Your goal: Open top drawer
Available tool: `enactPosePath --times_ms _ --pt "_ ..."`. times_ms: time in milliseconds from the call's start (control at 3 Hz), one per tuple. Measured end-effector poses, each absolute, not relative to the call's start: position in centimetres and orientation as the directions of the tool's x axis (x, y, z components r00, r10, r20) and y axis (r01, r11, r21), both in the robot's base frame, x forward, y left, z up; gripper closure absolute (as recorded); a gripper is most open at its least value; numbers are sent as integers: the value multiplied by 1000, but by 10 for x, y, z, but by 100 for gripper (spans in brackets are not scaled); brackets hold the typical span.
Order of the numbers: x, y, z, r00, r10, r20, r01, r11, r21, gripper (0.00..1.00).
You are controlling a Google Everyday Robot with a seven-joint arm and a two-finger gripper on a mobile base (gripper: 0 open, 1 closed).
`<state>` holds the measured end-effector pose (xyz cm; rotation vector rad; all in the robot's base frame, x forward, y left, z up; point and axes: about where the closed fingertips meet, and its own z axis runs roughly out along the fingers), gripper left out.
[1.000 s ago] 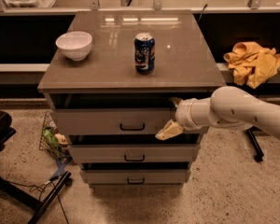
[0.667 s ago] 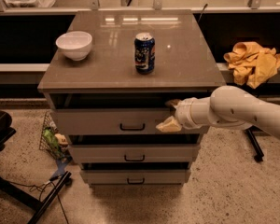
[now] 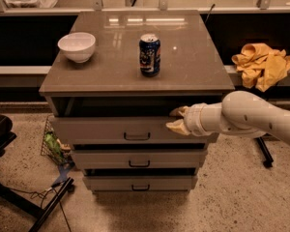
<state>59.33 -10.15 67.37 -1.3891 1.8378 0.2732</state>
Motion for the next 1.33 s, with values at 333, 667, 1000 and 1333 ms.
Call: enactPosePath --times_ms 333,667,1000,1333 --pt "589 -104 676 -80 -707 -702 -884 376 -278 100" --pt "589 -104 677 -79 -707 -703 -884 376 -278 100" --pt "566 -115 684 -47 -694 -719 -900 341 -270 100" --pt "565 -115 684 -47 -694 -719 -901 341 -270 100"
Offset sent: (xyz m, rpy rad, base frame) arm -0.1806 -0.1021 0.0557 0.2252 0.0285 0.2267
